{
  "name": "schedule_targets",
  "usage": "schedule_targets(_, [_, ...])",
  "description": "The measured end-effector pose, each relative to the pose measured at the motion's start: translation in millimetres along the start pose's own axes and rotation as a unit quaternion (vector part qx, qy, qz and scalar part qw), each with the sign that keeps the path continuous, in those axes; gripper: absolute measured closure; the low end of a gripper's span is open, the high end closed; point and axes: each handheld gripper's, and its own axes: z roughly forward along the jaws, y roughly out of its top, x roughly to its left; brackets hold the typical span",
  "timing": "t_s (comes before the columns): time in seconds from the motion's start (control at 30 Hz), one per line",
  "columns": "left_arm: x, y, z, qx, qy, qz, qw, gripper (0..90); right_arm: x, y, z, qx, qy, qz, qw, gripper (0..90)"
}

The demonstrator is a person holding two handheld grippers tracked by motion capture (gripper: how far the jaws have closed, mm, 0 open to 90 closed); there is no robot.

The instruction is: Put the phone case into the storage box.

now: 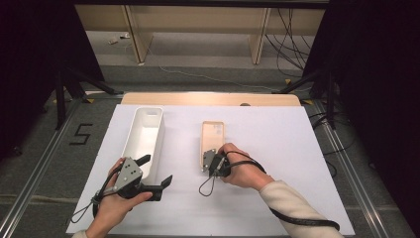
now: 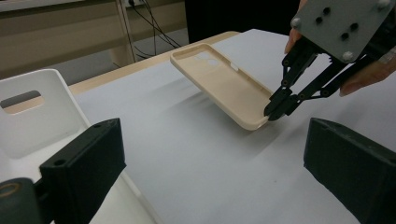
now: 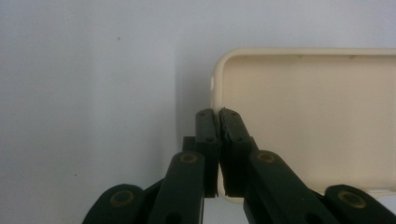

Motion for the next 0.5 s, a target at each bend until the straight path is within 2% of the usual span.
schedule_targets(0.2, [0.6, 0.2, -0.5, -0.001, 0.002, 0.000, 1.0000, 5.0, 3.9, -4.1, -8.7, -0.012, -0.006, 0.001, 0.9999, 87.8])
schedule_targets(0.47, [1.1, 0.6, -0.4, 0.001, 0.002, -0.001, 1.0000, 5.3, 8.5, -11.3, -21.8, -0.050, -0.008, 0.002, 0.9987, 87.9])
schedule_targets(0.5, [1.2, 0.6, -0.4, 0.001, 0.003, -0.001, 1.0000, 5.4, 8.3, -12.3, -22.7, -0.058, -0.008, -0.005, 0.9983, 87.8])
